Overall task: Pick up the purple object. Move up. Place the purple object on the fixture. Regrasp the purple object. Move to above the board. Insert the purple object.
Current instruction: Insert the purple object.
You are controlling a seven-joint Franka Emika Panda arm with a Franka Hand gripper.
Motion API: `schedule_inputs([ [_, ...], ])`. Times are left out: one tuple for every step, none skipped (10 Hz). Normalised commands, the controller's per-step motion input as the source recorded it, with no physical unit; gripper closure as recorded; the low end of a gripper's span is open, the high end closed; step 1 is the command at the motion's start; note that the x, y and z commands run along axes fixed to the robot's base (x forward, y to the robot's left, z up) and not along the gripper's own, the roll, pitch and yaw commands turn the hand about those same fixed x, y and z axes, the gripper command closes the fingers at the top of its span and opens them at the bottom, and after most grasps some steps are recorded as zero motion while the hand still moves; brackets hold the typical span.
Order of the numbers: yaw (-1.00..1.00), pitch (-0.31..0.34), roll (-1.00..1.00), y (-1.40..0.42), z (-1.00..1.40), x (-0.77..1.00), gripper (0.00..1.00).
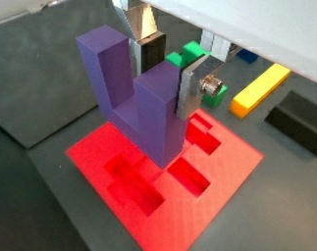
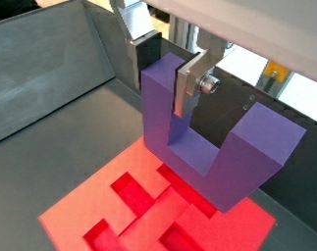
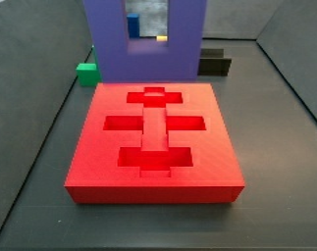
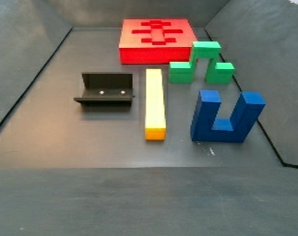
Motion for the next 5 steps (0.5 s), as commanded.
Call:
schedule_inputs([
  [0.08, -0.044, 0.08, -0.38, -0.62, 0.12, 1.0],
  [0.07, -0.05, 0.06, -0.35, -0.58, 0.12, 1.0],
  [0.07, -0.064, 0.03, -0.33, -0.53, 0.1, 1.0],
  [0.04, -0.016, 0.07, -0.28, -0.39, 0.09, 1.0],
  [0.0, 0.0, 0.09, -0.21, -0.26, 0.08, 1.0],
])
